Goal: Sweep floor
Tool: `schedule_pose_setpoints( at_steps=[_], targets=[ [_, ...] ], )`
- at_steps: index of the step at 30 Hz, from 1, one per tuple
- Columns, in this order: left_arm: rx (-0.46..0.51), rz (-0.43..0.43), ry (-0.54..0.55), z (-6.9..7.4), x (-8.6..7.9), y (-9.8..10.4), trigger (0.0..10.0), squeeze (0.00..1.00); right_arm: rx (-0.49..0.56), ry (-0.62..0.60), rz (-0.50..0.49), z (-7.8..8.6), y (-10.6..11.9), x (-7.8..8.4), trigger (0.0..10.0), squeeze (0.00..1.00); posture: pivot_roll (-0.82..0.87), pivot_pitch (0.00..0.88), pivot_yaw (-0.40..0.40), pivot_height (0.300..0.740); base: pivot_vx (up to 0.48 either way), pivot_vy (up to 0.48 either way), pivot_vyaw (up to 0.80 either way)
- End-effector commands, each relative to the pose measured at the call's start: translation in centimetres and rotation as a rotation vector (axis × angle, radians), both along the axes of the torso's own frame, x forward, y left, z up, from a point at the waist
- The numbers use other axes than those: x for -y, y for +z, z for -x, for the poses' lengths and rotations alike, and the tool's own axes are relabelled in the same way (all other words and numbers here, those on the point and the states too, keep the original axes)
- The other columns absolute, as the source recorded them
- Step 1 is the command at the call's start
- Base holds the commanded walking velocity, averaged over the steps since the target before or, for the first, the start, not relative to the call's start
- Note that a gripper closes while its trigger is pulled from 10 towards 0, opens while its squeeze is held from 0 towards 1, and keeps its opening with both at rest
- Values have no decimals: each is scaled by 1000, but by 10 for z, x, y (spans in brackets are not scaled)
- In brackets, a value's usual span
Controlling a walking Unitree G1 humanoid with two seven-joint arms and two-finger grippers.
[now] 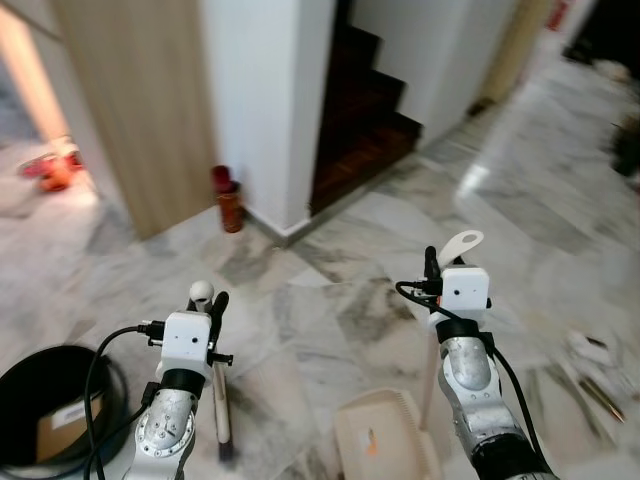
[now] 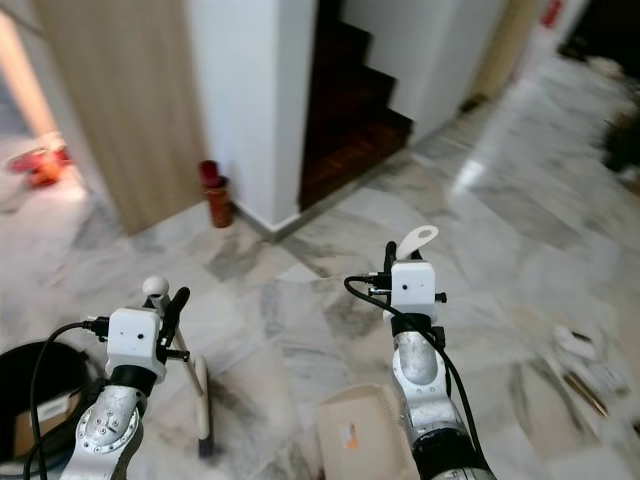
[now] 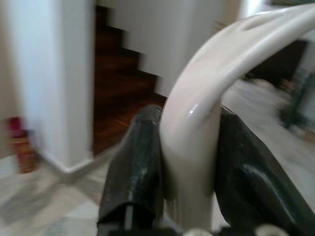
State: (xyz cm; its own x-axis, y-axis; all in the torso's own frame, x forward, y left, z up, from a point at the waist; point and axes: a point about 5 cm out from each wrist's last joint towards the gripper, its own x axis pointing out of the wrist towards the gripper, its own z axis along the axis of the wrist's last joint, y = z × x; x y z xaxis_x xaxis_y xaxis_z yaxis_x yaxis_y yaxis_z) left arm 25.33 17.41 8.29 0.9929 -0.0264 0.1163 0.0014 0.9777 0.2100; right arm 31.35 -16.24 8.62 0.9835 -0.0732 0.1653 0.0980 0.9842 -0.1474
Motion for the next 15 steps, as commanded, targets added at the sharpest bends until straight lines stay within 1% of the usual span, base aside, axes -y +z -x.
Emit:
schedule_pose_setpoints(
  at_steps=[1,4,9,11,15],
  targets=[
    [34,-7,-12,-3,1,7,10000,0,28,-9,2,-2,6,2,10000,0,159,37,-30,740,0,0,-800],
    [31,-13,-21,-4,-1,7,10000,0,27,-21,-10,-1,5,0,10000,0,162,35,-18,740,0,0,-800],
    [35,-33,-35,-11,-7,13,10000,0,29,-32,-26,0,3,-5,10000,0,164,27,12,740,0,0,-800],
    [35,-34,-36,-12,-6,13,10000,0,29,-34,-26,0,3,-4,10000,0,164,27,12,740,0,0,-800],
    [30,-39,-72,-15,0,15,10000,0,21,-53,-30,3,-1,-1,10000,0,175,25,28,740,0,0,-800]
  ],
)
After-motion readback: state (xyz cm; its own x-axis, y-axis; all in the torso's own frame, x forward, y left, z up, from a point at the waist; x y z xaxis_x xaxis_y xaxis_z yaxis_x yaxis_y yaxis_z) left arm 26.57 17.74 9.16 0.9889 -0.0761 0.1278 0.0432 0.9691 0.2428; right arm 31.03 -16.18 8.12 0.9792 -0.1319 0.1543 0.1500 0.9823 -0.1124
